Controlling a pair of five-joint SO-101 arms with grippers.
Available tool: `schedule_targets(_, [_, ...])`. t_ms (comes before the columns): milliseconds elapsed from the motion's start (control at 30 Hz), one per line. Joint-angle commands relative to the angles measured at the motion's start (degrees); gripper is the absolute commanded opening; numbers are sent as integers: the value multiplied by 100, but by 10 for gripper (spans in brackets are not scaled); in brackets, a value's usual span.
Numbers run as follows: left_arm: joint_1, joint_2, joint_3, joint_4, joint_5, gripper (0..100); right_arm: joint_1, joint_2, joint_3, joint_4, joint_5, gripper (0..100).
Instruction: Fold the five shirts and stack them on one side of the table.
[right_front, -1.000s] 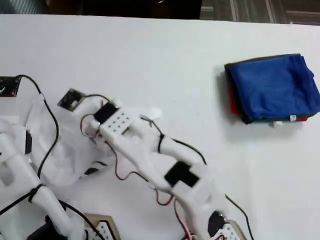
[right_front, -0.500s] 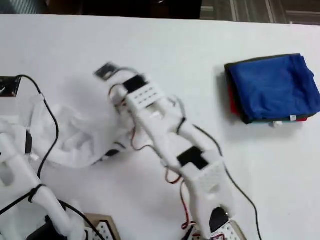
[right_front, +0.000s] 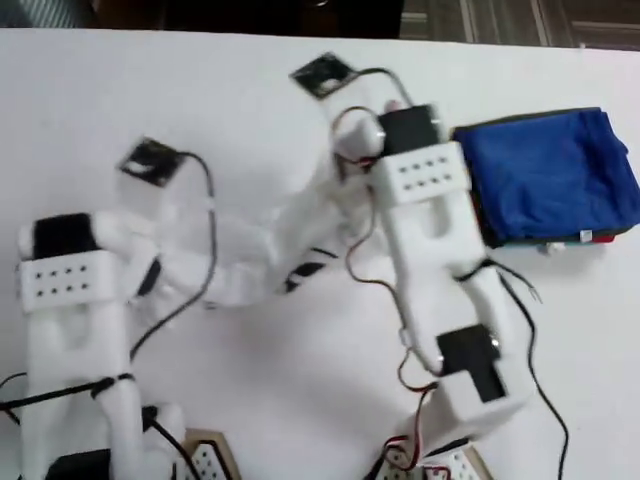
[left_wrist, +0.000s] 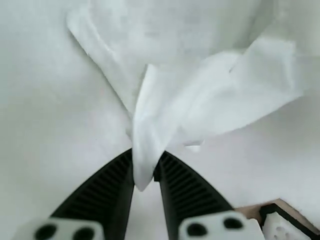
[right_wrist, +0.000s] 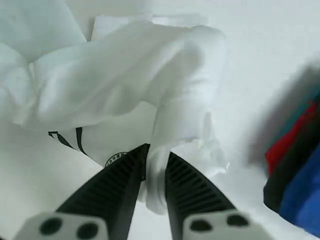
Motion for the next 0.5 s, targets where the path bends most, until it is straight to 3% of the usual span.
schedule_targets(0, [158,-105,277,-211,53,26,462,-435,826,119,114,21])
schedule_targets(300, [132,-105,927,-624,88,26,857,-936,3903,-1262,492,21])
schedule_targets(467, [149,-105,1103,-659,79,26,831,-1851,4457,-1446,721,25])
